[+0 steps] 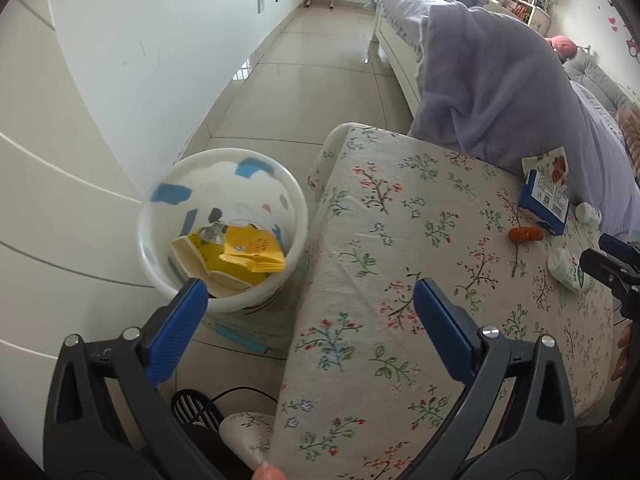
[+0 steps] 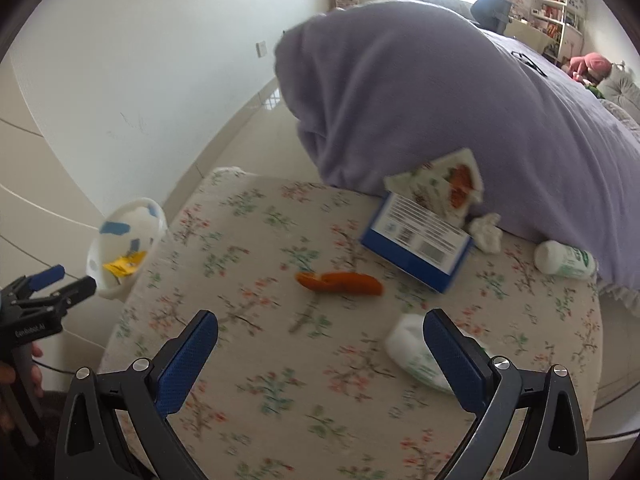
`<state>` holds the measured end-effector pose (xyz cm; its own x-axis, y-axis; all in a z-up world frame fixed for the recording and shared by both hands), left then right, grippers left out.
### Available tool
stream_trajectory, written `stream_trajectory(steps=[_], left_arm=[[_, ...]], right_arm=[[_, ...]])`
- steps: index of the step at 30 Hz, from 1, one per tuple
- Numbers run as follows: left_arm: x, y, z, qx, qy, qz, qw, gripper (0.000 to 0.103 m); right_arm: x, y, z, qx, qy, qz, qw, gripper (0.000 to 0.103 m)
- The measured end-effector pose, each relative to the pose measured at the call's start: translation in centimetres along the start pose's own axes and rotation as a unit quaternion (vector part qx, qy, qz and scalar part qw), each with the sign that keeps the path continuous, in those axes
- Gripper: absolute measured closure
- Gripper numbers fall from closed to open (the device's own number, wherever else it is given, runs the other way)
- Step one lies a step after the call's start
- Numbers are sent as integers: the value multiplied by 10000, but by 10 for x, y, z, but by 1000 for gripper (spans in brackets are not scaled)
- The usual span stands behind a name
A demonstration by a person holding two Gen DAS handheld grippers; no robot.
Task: Collect trash
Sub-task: 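Move both open grippers back over the table toward the remaining trash, then grasp the white yogurt bottle with the right gripper while left gripper grasps the orange piece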
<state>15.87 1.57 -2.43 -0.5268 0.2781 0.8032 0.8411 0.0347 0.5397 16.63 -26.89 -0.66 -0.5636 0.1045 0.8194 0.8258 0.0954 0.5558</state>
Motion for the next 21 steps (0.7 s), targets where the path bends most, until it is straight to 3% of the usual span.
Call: stream_trajectory(steps=[10, 14, 21], left_arm=[[-19, 5, -40, -403, -66, -26, 9992, 1], [-29, 7, -52, -554, -49, 66, 9984, 1], [-44, 11, -74, -848, -79, 204, 9962, 1]], right_arm=[[-36, -15, -65, 24, -258, 722, 9971, 0], [-52, -20, -69, 94, -301, 1028, 9942, 0], [-73, -28, -54, 809, -990, 1264, 9837, 1]])
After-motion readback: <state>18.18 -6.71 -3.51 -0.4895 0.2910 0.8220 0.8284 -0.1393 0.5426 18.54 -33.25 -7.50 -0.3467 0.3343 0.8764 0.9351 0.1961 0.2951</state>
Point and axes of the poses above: each gripper's, at about its wrist camera, not at the fingertips, and x roughly against the way its jaws point, z to its left, y to its top, the point moved 1 cm from there along -x, roughly the way its jaws point, and after that the axes turned 14 degrees about -y, right-handed, at the moved point
